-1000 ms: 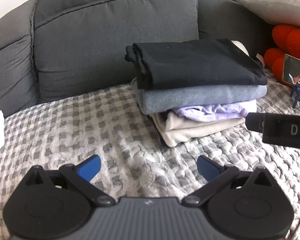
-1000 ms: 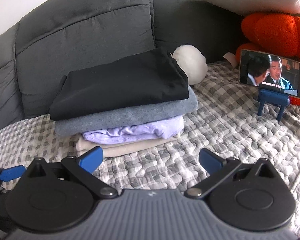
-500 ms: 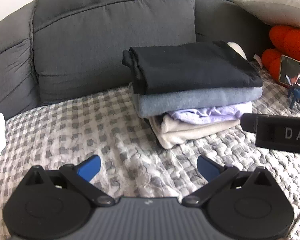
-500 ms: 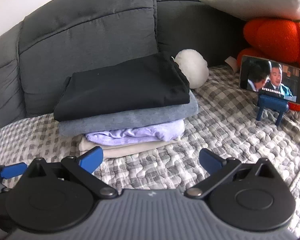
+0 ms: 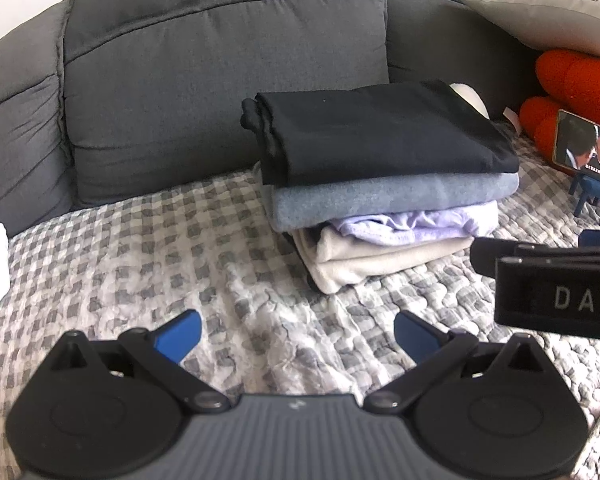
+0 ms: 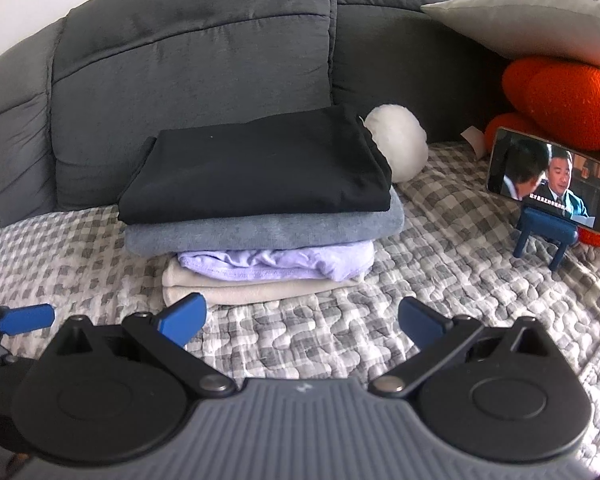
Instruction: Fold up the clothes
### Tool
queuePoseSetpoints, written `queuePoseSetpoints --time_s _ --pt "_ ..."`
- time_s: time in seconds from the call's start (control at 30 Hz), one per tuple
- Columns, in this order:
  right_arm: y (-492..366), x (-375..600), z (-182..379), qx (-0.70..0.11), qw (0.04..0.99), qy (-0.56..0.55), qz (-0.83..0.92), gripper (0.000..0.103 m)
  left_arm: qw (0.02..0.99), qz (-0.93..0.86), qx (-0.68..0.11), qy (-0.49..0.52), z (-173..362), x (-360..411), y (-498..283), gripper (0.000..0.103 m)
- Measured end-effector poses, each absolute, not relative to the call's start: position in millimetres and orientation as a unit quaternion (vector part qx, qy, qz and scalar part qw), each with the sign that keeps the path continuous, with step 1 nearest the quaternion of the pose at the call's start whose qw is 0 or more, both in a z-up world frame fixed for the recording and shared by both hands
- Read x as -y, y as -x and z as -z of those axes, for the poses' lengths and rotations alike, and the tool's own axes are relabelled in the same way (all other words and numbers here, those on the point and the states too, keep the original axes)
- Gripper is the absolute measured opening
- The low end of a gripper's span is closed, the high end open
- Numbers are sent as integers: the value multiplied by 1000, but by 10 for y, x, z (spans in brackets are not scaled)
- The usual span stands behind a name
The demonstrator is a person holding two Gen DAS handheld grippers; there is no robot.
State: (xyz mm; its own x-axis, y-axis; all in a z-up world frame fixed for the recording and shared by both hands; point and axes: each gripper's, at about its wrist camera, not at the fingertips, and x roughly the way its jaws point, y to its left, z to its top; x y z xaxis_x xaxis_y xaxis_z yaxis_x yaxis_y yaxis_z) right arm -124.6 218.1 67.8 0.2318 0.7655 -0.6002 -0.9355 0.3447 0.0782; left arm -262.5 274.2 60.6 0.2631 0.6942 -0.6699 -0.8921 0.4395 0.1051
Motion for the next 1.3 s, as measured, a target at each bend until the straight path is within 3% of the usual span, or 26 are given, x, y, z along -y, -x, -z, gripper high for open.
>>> queuePoseSetpoints --time_s 1.3 --pt "1276 -2167 -691 -274 767 169 -555 103 785 -509 -333 117 -610 -2661 2610 102"
